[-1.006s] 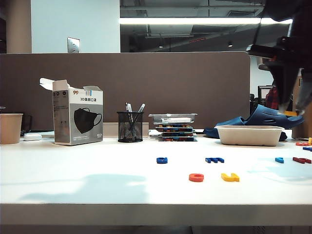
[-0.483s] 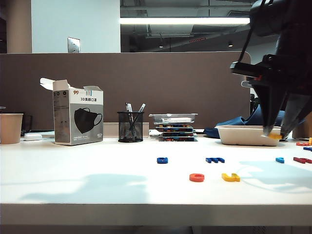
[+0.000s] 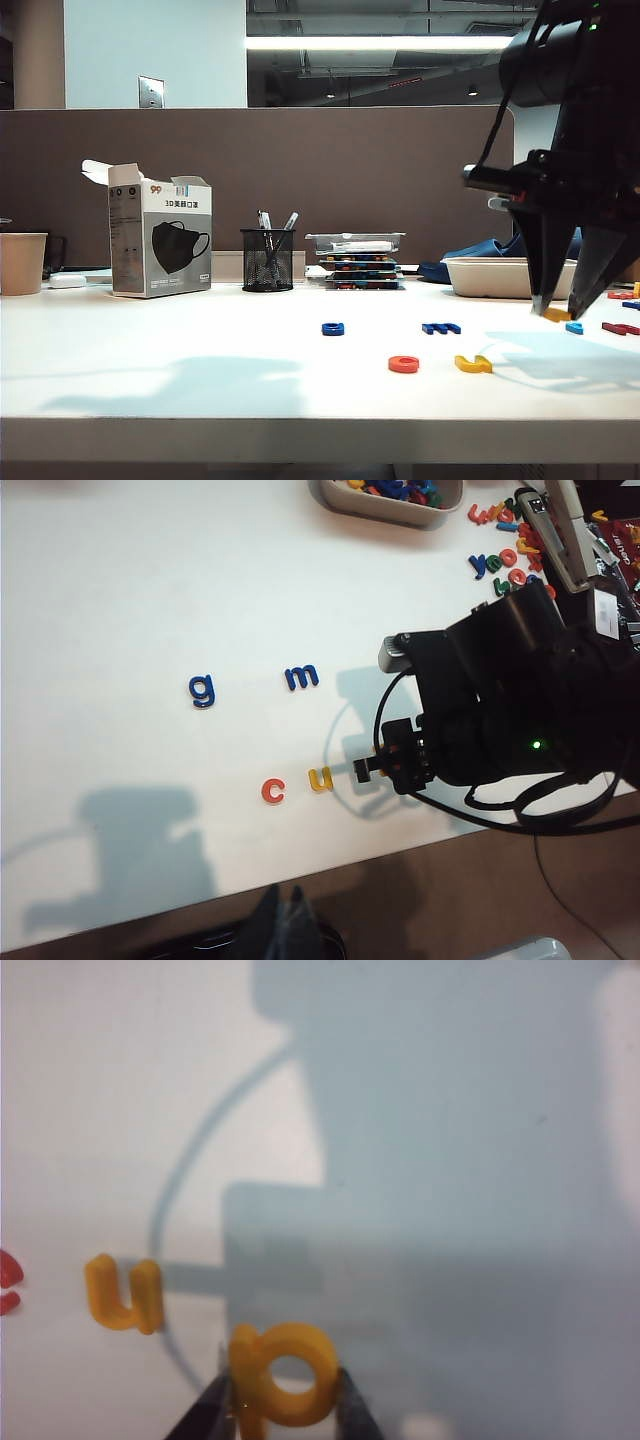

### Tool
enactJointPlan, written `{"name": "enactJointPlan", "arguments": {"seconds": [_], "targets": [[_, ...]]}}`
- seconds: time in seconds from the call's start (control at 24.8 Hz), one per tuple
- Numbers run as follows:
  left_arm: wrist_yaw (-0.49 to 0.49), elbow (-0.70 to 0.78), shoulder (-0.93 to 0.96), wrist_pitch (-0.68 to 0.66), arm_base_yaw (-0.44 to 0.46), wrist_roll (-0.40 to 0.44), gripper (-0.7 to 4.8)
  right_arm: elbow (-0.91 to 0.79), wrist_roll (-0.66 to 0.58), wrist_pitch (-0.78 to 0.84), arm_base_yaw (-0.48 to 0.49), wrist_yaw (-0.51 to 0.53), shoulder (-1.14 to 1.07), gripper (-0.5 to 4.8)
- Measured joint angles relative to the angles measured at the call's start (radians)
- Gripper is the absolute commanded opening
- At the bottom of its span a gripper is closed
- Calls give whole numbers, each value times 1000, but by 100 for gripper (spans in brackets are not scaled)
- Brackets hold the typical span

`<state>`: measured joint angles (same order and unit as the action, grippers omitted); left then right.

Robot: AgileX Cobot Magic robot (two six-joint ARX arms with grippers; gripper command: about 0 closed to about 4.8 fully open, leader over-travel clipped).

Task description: Select the appropriate letters from the row of letter magnets placed on the table to arrange into the word "cup".

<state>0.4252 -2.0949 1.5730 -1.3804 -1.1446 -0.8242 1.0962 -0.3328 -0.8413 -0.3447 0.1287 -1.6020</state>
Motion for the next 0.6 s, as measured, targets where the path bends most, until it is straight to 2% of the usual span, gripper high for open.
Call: {"name": "enactJointPlan", "arguments": {"seconds": [0.24, 0.6], "targets": [[0, 0, 0, 0, 0, 0, -5, -64, -5, 45, -18, 3, -1, 117], [0, 0, 0, 0, 0, 0, -5, -69, -11, 86, -16, 3, -55, 116]]}}
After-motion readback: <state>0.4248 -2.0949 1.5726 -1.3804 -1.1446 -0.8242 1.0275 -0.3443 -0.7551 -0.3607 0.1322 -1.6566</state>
